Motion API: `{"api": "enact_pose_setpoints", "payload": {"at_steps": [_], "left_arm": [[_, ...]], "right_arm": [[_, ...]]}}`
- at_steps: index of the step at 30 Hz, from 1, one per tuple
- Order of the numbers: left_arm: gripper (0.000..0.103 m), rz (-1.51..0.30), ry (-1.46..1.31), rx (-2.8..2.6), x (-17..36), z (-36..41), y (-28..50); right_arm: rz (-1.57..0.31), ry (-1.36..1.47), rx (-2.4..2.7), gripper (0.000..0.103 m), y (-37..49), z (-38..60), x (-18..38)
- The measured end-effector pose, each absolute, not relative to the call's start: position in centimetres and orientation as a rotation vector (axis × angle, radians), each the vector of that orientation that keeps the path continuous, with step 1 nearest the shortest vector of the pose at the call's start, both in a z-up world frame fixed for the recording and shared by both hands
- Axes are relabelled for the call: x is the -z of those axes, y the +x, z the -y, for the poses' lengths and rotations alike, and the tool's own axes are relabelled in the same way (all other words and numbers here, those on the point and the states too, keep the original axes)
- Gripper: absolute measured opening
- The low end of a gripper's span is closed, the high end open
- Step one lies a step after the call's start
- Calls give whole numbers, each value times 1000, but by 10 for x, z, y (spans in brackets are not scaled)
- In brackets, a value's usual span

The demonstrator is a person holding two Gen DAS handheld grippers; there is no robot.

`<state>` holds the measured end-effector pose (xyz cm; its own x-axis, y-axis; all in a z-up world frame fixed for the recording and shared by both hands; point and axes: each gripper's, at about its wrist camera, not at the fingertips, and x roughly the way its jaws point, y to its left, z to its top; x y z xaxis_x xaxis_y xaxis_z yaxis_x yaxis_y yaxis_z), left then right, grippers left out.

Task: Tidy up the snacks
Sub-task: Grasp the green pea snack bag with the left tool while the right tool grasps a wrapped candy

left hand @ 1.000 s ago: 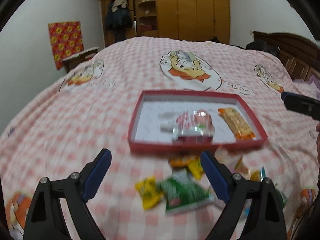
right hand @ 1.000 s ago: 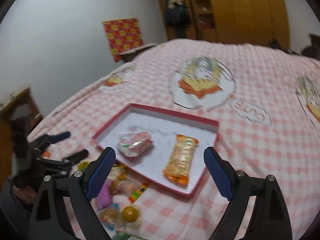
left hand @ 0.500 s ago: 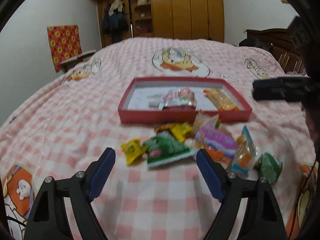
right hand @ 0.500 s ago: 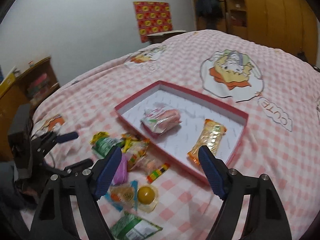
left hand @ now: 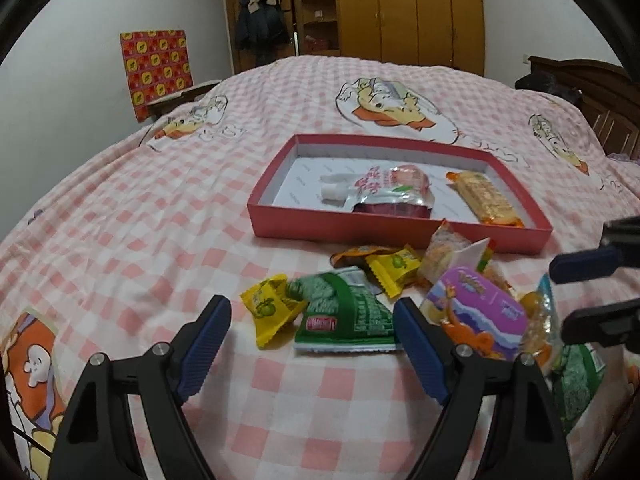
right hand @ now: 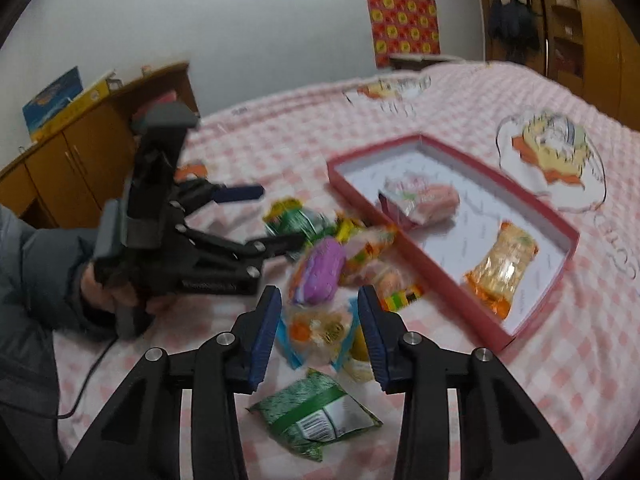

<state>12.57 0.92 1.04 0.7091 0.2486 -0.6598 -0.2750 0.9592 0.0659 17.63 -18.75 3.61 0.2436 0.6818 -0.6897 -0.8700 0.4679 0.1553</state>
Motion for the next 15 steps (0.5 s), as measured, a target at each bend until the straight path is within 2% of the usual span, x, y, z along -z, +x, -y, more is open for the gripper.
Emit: {"api": "enact_pose_setpoints", "payload": {"at_steps": [2,4,5,6,7,12,15], "left_arm": [[84,-741,-53,-278,-6,-12,127],[69,-750,-82,-252,-3,-16,127],[52,-753,-93,-250,-2,-17,127],[28,-754,-110,-252,-2,-19,126],[22,-753,-119,-259,-3,-20,124],[13,-729,-144,-273,-6,-22,113],[8,-717,-148,-262,-8,-21,110]], "right_arm": [[-805,-273,-1077,42,180,189,-28],[-808,-250,-1129,42,180,188,-25],[-814,-256,-1145,42,179,186,-23],[-813,-273,-1159,41,177,181,-22],[-810,-279,-1184,31,175,178,-22],[-799,-255,-1202,20,178,177,-21],[-783,-222,-1182,19,182,185,-23]]}}
